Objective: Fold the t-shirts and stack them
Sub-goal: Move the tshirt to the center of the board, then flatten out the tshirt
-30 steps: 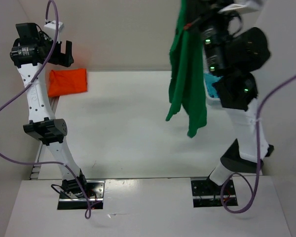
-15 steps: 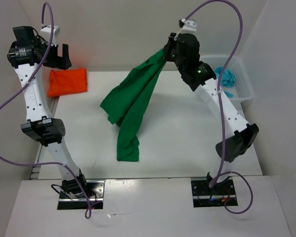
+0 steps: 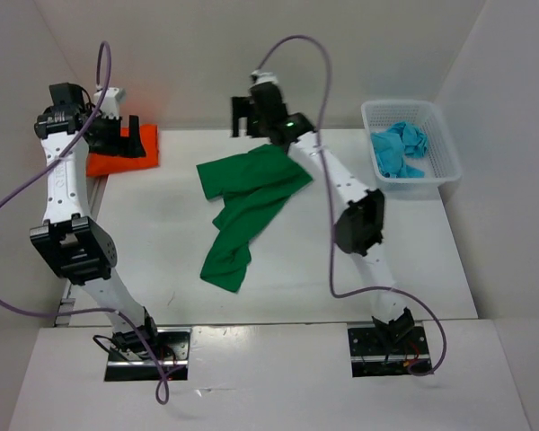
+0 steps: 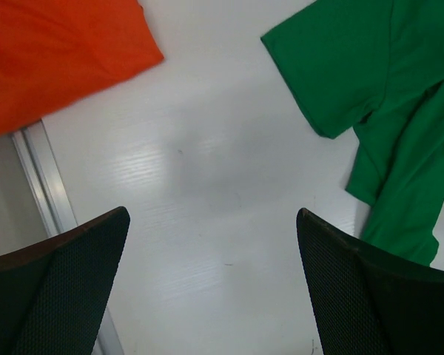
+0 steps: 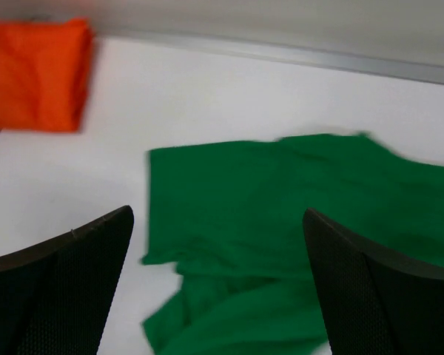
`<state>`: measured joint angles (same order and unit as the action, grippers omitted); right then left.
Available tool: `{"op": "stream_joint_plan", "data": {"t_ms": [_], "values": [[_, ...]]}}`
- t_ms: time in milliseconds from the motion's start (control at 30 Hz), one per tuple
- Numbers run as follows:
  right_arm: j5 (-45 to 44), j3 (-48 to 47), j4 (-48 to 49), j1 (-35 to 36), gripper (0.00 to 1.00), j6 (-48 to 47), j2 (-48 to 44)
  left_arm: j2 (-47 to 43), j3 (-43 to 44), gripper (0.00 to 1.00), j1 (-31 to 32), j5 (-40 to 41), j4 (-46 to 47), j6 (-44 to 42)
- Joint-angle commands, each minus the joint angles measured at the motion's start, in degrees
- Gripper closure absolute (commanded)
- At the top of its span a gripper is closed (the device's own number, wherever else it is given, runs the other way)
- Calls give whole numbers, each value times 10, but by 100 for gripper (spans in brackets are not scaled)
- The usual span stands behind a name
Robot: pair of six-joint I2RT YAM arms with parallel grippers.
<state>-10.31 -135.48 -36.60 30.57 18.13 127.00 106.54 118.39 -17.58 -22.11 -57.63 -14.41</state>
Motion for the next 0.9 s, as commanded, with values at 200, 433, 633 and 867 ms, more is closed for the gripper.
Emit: {"op": "stream_joint_plan", "data": {"t_ms": [200,433,633,867], "values": [[36,-268,18,125,1,32,294,-121,-193,0,-6,2,88,18],[7,-226,-21,164,1,43,366,-89,-277,0,-13,8,114,39],[-74,-139,-129,170,19,7,313,-101,-294,0,-18,-14,133,54],[-98,197,-169,211,100,25,143,-122,-301,0,-18,-7,133,47]]}}
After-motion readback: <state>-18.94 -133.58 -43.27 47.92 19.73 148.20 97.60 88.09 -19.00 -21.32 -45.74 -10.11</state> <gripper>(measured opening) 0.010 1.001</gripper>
